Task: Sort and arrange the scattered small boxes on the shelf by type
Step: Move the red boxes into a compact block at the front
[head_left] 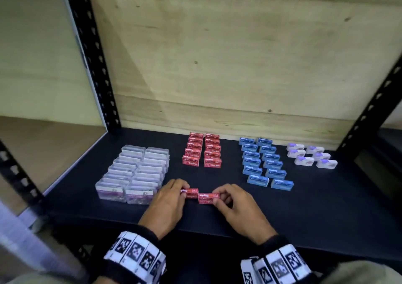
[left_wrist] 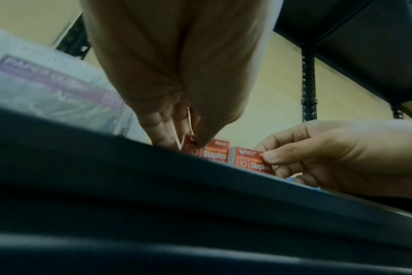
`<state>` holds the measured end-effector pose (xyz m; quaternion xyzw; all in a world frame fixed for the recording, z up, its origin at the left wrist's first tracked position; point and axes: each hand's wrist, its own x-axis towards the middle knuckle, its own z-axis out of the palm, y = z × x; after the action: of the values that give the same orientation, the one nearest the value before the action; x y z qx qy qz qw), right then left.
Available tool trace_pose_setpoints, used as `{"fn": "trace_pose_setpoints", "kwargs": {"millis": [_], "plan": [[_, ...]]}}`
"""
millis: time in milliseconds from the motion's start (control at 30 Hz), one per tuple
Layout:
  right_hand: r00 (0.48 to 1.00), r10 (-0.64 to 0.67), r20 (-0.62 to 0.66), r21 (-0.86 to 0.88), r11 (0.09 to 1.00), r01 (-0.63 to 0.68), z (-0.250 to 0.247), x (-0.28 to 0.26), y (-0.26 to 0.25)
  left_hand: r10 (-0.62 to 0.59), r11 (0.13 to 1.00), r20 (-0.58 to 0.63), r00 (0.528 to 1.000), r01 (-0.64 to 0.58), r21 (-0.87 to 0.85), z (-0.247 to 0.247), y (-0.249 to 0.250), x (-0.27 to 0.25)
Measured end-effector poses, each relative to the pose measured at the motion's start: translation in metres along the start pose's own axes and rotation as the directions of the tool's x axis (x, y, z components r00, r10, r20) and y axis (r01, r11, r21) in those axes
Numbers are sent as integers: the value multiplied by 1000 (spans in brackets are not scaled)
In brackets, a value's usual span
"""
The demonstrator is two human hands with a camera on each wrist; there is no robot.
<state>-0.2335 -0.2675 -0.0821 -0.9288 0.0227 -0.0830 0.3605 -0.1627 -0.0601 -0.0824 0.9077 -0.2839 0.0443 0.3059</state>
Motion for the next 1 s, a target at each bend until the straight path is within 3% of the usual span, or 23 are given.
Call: {"fn": "trace_pose_setpoints", "kwargs": {"millis": [300, 1000], "plan": [[990, -28, -138, 101, 994, 43, 10, -5, 13, 37, 984, -103, 994, -54, -172, 18, -26, -9], [981, -48, -187, 71, 996, 62, 16, -5, 16, 34, 993, -147, 989, -50, -111, 23, -21, -13]]}}
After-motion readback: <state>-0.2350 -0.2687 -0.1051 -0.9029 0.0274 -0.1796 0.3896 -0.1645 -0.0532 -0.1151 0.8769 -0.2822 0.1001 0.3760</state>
